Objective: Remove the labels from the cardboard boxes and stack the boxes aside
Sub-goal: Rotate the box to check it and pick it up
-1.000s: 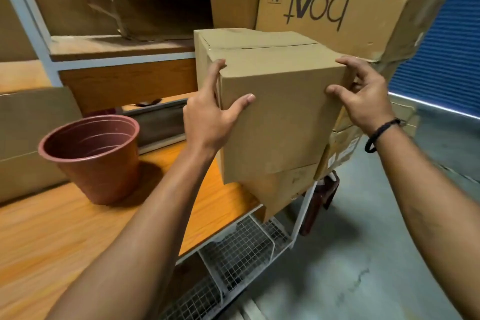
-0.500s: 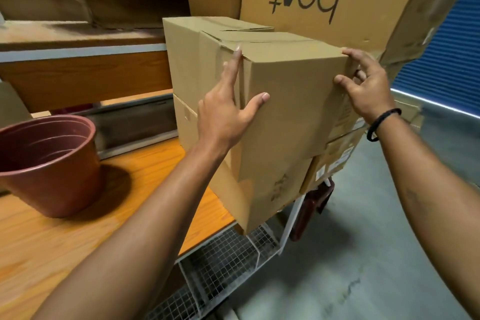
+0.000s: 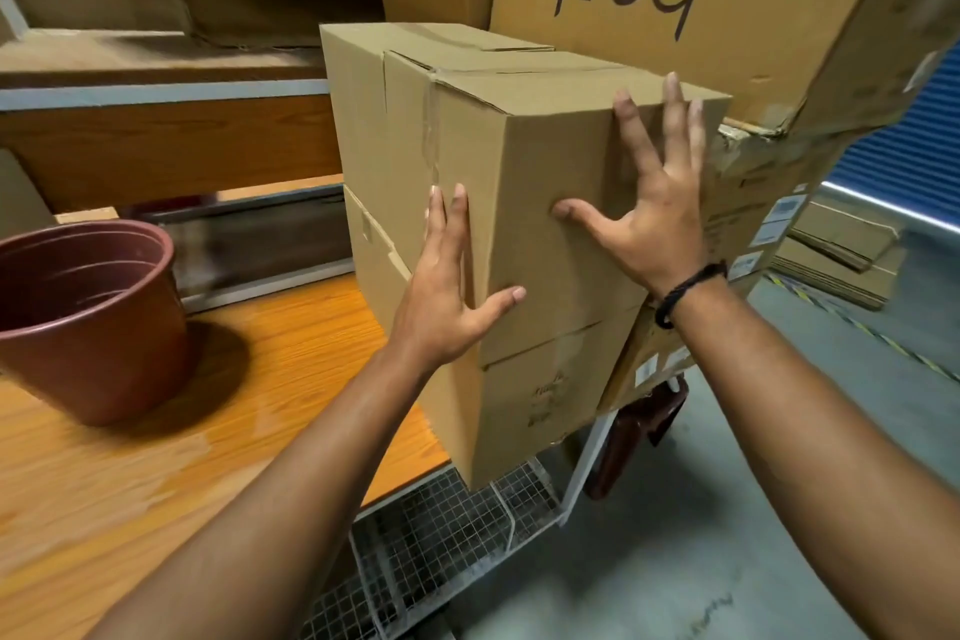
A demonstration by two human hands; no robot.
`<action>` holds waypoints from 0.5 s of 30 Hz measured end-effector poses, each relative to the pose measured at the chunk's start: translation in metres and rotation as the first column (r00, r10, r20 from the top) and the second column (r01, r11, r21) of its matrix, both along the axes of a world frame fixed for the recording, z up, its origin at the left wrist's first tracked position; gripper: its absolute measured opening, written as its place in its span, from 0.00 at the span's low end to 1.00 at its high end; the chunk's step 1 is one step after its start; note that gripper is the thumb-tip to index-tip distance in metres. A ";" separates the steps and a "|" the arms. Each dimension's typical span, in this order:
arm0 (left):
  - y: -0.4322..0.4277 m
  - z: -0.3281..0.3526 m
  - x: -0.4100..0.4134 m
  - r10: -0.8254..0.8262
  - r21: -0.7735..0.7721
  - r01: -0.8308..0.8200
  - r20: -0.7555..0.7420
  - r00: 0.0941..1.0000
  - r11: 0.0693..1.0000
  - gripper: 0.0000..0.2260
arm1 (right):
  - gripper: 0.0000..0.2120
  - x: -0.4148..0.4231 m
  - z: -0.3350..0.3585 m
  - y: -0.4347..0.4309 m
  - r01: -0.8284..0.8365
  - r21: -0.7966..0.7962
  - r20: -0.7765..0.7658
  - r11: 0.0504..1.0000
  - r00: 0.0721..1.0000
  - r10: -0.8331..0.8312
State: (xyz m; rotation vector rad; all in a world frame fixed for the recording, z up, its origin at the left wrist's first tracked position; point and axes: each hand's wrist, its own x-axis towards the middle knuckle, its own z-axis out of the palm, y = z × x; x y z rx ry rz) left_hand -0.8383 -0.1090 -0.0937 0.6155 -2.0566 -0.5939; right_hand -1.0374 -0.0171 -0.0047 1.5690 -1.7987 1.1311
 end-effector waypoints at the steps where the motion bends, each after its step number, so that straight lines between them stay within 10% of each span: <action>1: -0.001 0.001 -0.002 0.003 0.005 -0.003 0.000 1.000 1.000 0.49 | 0.46 0.000 -0.002 -0.003 -0.025 0.006 0.010 1.000 1.000 0.025; 15: 0.006 -0.017 -0.006 0.022 0.072 -0.028 0.081 0.996 0.997 0.50 | 0.49 -0.013 -0.028 -0.007 -0.068 0.059 0.118 0.996 0.991 0.060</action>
